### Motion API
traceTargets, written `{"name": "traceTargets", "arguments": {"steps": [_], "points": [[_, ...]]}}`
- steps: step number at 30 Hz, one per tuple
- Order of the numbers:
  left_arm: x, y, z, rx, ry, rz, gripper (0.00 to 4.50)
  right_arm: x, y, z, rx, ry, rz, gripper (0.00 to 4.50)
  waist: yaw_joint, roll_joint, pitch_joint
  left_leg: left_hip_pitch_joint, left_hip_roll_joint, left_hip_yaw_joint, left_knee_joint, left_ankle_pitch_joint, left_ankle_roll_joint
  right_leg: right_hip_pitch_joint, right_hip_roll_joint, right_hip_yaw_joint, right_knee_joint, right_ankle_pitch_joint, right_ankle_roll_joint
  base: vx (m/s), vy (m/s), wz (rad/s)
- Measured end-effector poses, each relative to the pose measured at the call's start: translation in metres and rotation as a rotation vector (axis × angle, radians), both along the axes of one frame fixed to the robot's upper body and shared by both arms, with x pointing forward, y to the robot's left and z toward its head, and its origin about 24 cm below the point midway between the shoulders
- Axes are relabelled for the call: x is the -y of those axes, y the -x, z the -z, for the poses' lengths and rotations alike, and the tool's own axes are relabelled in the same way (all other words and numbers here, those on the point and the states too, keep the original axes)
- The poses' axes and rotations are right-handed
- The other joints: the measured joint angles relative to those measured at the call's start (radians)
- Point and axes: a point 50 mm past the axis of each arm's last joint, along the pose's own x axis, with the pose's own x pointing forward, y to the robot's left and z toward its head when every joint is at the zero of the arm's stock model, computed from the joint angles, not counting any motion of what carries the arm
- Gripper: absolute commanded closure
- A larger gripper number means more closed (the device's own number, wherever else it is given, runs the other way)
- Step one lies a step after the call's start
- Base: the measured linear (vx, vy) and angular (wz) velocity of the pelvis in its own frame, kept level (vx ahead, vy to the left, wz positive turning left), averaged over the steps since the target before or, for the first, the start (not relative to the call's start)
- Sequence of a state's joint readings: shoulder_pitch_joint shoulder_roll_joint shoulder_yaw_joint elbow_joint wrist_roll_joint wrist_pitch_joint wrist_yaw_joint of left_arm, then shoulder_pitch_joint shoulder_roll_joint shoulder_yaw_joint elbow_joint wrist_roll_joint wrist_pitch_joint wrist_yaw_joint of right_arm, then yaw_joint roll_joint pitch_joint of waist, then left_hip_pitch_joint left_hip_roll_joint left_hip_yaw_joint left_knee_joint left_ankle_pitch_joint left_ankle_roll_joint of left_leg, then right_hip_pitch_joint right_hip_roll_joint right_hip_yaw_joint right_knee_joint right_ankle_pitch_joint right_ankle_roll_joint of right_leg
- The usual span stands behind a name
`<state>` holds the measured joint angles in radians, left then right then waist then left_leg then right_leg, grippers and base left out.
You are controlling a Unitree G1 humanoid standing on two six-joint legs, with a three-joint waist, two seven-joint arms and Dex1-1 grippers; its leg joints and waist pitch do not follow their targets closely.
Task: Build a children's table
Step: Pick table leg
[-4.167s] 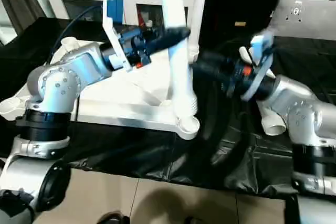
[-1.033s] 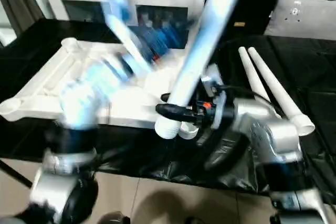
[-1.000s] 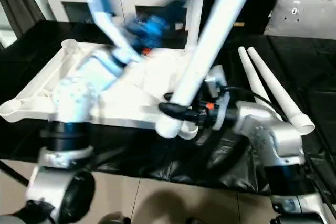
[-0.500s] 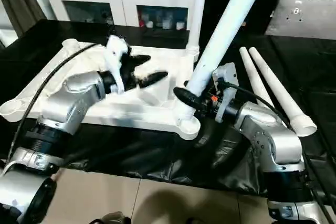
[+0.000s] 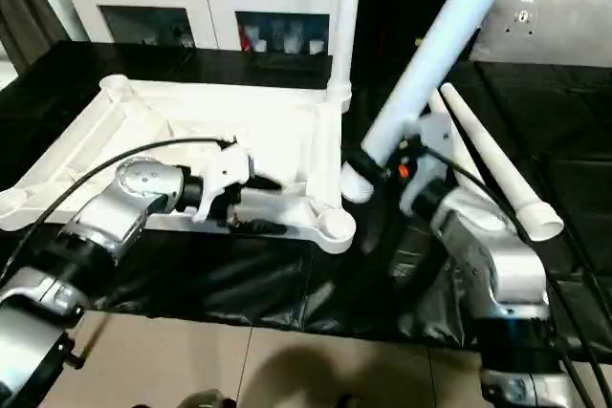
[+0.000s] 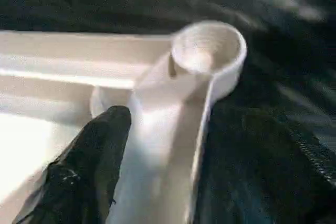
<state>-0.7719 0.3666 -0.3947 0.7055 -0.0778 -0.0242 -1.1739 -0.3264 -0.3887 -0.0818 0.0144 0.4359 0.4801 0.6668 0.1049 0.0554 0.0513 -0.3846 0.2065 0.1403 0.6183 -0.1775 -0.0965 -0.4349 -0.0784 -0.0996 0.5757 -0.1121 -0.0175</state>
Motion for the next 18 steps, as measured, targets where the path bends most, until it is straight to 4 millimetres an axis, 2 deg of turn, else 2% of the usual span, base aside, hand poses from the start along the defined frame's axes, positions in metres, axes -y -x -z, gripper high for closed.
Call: {"name": "traceTargets", "arguments": {"steps": [2, 11, 14, 16, 17, 18], "points": [[-0.002, -0.003, 0.0, -0.002, -0.015, 0.007, 1.35, -0.002, 0.005, 0.004, -0.019, 0.001, -0.042, 2.59, 0.0, 0.001, -0.001, 0.0, 0.0, 0.0, 0.0, 0.0, 0.0, 0.0, 0.0, 0.0, 0.0, 0.0, 0.0, 0.0, 0.0, 0.0], [-0.003, -0.007, 0.014, -0.034, -0.087, 0.028, 1.92, -0.002, 0.009, 0.007, -0.041, 0.009, -0.011, 2.59, -0.003, 0.004, -0.002, 0.0, 0.0, 0.001, 0.0, 0.0, 0.0, 0.001, 0.0, 0.0, 0.0, 0.0, 0.0, 0.0, 0.0, 0.0], [-0.003, -0.007, 0.014, -0.034, -0.097, 0.038, 2.25, -0.002, 0.009, 0.007, -0.041, 0.01, -0.012, 2.59, -0.002, 0.004, -0.002, 0.001, 0.0, 0.001, 0.0, 0.0, 0.0, 0.001, 0.0, 0.001, 0.0, 0.0, 0.0, 0.0, 0.0, 0.0], [-0.003, -0.008, 0.014, -0.031, -0.1, 0.04, 2.31, -0.002, 0.009, 0.007, -0.041, 0.01, -0.012, 2.59, -0.001, 0.004, -0.002, 0.001, 0.0, 0.001, 0.0, 0.0, 0.0, 0.001, 0.0, 0.001, 0.0, 0.0, 0.0, 0.0, 0.0, 0.0], [-0.002, -0.009, 0.015, -0.03, -0.105, 0.041, 2.57, -0.002, 0.009, 0.007, -0.041, 0.01, -0.012, 2.59, 0.0, 0.004, -0.002, 0.001, 0.0, 0.001, 0.0, 0.0, 0.0, 0.001, 0.0, 0.001, 0.0, 0.0, 0.0, 0.0, 0.0, 0.0], [-0.002, -0.009, 0.016, -0.031, -0.109, 0.04, 2.57, -0.002, 0.009, 0.007, -0.041, 0.01, -0.012, 2.59, 0.0, 0.004, -0.002, 0.001, 0.0, 0.001, 0.0, 0.0, 0.0, 0.001, 0.0, 0.001, 0.0, 0.0, 0.0, 0.0, 0.0, 0.0]]}}
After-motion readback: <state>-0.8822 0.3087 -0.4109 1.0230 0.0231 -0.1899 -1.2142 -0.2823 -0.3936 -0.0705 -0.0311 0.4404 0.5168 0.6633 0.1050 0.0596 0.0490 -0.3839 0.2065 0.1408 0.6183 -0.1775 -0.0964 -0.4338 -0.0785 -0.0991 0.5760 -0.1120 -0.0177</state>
